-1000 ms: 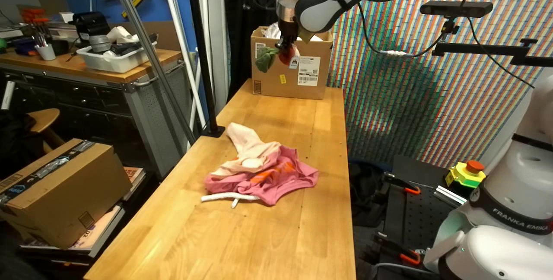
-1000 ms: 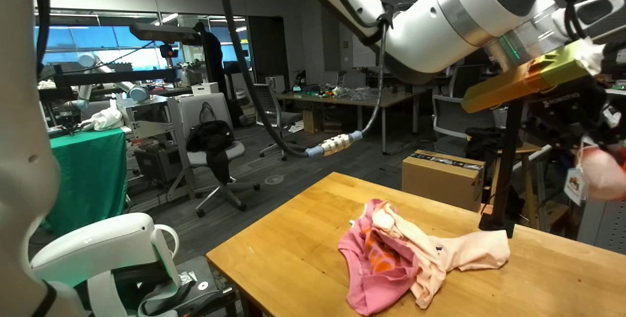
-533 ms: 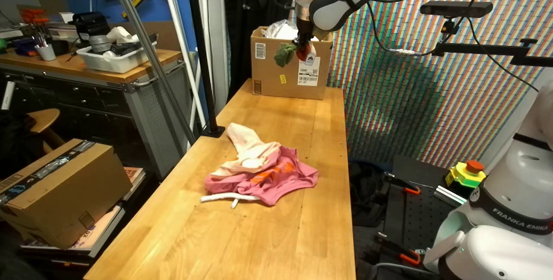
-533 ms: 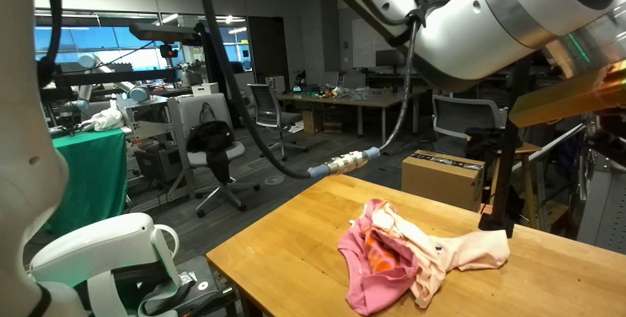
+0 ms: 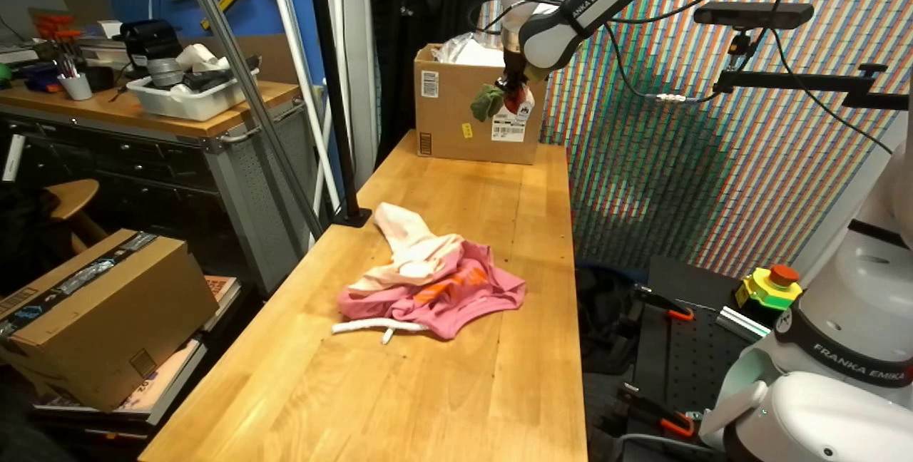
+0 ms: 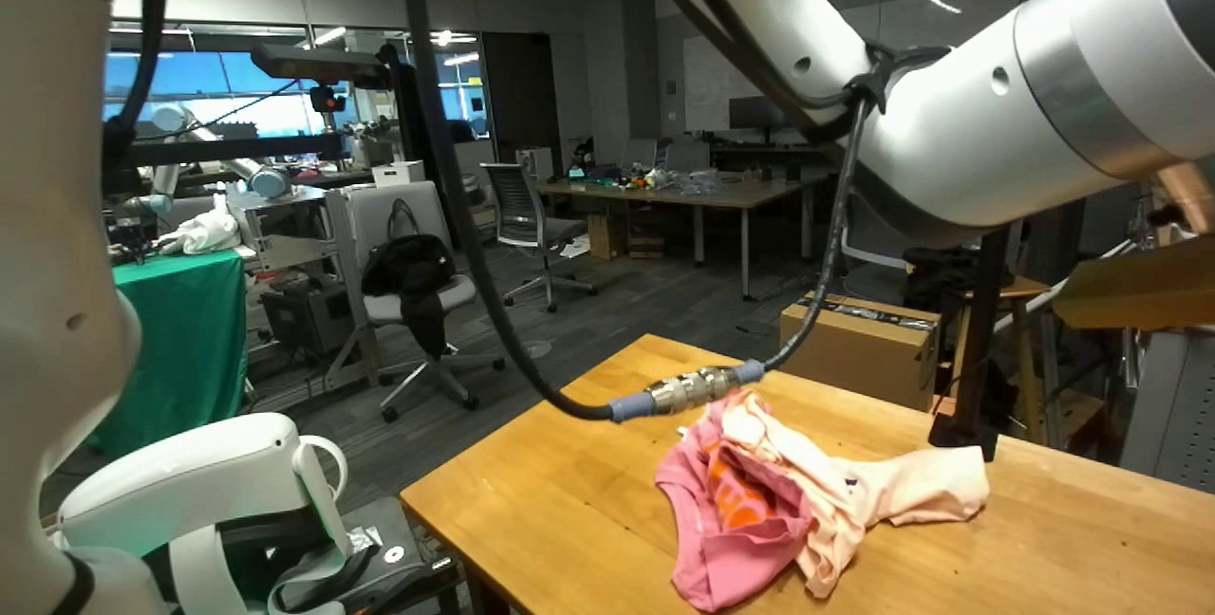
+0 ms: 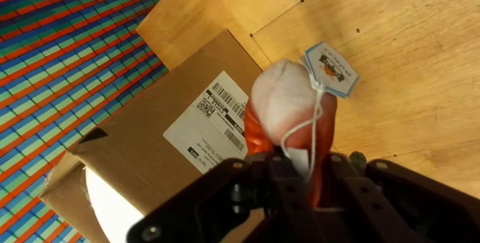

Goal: Move the radish and peach t-shirt to the right, move the pink t-shirt to the left, move the white rope backwards

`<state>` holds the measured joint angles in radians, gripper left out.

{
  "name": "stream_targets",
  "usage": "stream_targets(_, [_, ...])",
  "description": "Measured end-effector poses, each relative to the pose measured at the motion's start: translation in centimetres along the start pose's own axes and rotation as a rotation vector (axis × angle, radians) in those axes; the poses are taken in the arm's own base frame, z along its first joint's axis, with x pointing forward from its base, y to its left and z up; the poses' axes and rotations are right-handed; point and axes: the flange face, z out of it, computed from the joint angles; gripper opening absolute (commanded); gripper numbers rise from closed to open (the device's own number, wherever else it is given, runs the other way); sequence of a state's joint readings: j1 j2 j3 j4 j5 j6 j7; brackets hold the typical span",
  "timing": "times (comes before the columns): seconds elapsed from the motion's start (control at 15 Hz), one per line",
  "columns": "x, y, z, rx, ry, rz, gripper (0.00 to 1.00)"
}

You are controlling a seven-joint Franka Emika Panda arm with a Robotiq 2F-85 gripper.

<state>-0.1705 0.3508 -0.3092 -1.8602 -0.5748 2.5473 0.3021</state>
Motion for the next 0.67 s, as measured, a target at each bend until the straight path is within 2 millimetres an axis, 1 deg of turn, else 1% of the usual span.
stream_targets(0.2, [0.0, 0.5, 1.6, -0.014, -0.006, 0.040, 0.04])
stream_targets(0.33, [0.1, 0.7, 2.5, -0.023, -0.007, 0.064, 0.06])
stream_targets(0.4, [0.2, 0.8, 2.9, -0.027, -0.006, 0.077, 0.40])
stream_targets(0.47, [0.3, 0.9, 3.2, -0.032, -0.005, 0.088, 0.42])
stream_targets(0.53, [0.3, 1.0, 3.5, -0.037, -0.006, 0.100, 0.47])
stream_targets(0.67, [0.4, 1.2, 4.0, -0.044, -0.008, 0.121, 0.63])
